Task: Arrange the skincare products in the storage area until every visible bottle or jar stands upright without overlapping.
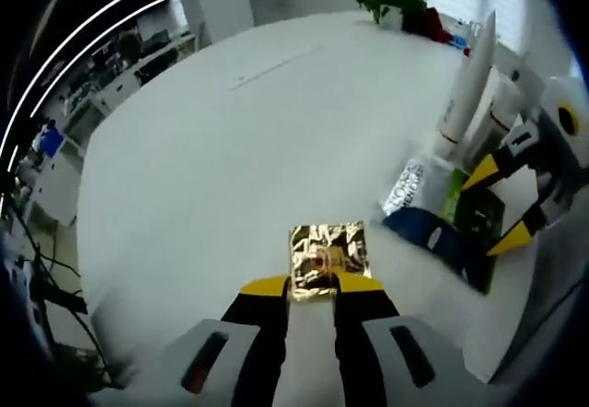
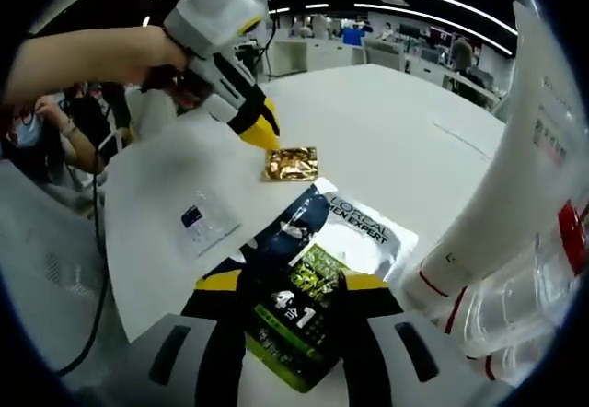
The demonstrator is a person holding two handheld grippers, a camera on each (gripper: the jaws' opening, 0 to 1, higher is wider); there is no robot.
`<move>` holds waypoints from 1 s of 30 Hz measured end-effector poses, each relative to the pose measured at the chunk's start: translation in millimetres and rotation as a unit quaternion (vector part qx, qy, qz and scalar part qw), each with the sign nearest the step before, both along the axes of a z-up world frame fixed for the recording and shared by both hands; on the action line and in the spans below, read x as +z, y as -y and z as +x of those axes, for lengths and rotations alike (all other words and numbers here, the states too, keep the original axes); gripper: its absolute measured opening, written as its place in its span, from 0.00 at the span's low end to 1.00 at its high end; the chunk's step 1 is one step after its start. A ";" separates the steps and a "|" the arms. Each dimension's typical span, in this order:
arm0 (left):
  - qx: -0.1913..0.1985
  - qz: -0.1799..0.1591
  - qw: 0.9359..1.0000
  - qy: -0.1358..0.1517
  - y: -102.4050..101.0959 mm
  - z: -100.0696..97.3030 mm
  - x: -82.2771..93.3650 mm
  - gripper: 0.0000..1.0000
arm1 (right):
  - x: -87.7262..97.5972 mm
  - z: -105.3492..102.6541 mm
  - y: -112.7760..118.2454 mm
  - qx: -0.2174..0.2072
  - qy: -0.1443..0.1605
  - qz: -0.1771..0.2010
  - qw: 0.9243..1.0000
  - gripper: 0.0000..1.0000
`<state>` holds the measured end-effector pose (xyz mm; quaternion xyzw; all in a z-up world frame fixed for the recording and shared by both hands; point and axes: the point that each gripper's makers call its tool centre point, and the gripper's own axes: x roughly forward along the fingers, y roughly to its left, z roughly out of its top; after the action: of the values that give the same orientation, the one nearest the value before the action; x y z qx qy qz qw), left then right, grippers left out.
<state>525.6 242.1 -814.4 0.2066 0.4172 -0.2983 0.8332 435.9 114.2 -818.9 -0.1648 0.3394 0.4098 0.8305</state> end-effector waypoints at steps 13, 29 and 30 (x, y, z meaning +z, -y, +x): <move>-0.013 0.013 1.000 -0.013 2.3 -3.5 -17.3 0.51 | 2.2 -15.2 5.9 0.016 -0.002 0.011 1.000 0.50; -0.070 -0.014 0.996 -0.052 20.8 -12.5 -21.7 0.16 | 14.4 -25.7 1.2 0.033 -0.001 0.039 0.999 0.63; -0.071 -0.017 0.996 -0.054 21.1 -12.8 -22.2 0.08 | 15.4 -25.8 1.6 0.032 -0.001 0.041 0.999 0.63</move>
<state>512.7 221.0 -836.5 0.2054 0.4404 -0.3742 0.7898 410.1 112.6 -803.6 -0.1410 0.3177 0.4495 0.8229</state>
